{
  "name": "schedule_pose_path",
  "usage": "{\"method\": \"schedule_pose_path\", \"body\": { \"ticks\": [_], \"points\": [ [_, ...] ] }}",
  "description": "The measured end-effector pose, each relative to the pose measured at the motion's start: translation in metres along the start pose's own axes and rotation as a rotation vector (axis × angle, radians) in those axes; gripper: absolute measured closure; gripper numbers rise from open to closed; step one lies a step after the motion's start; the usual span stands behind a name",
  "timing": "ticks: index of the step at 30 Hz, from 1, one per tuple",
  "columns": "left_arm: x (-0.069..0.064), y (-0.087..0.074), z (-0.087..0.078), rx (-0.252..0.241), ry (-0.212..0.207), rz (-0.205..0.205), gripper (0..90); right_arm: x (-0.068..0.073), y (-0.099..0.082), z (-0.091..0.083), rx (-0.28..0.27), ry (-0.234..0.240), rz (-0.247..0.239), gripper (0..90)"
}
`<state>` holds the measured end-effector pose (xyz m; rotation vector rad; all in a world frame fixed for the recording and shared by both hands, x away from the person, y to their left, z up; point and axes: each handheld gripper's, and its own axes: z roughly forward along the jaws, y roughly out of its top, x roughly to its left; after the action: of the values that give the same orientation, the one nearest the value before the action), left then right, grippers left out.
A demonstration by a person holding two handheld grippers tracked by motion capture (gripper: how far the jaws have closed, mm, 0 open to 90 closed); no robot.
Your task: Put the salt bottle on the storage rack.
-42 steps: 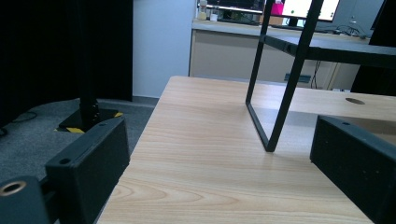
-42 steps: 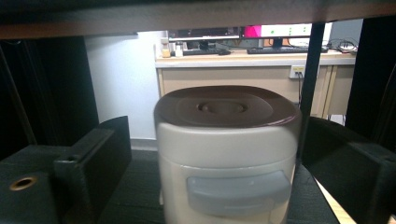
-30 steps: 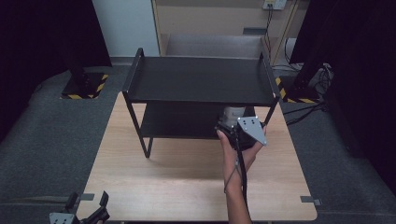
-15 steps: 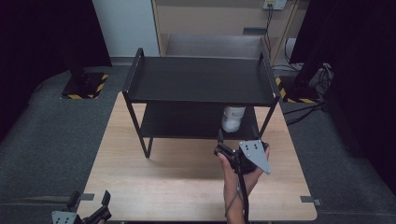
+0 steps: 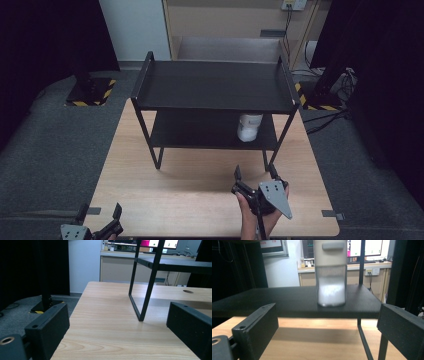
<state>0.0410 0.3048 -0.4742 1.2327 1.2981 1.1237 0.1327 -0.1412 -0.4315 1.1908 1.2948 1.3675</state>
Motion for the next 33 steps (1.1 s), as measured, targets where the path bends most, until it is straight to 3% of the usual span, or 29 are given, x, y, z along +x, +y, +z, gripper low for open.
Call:
{"method": "schedule_pose_path", "body": {
  "ticks": [8,20,27,33],
  "points": [
    [-0.005,0.000,0.005,0.004,-0.013,0.021,3.1,-0.012,-0.033,-0.022,0.016,0.022,0.007,4.2],
    [-0.006,0.001,0.014,0.026,-0.017,0.037,3.1,-0.037,-0.053,-0.042,0.016,0.007,-0.009,4.4],
    [-0.006,0.002,0.017,0.033,-0.022,0.043,3.2,-0.051,-0.068,-0.050,-0.003,-0.025,0.038,4.8],
    [-0.004,0.002,0.020,0.033,-0.013,0.046,3.2,-0.058,-0.069,-0.053,0.007,-0.027,0.034,4.9]
  ]
}}
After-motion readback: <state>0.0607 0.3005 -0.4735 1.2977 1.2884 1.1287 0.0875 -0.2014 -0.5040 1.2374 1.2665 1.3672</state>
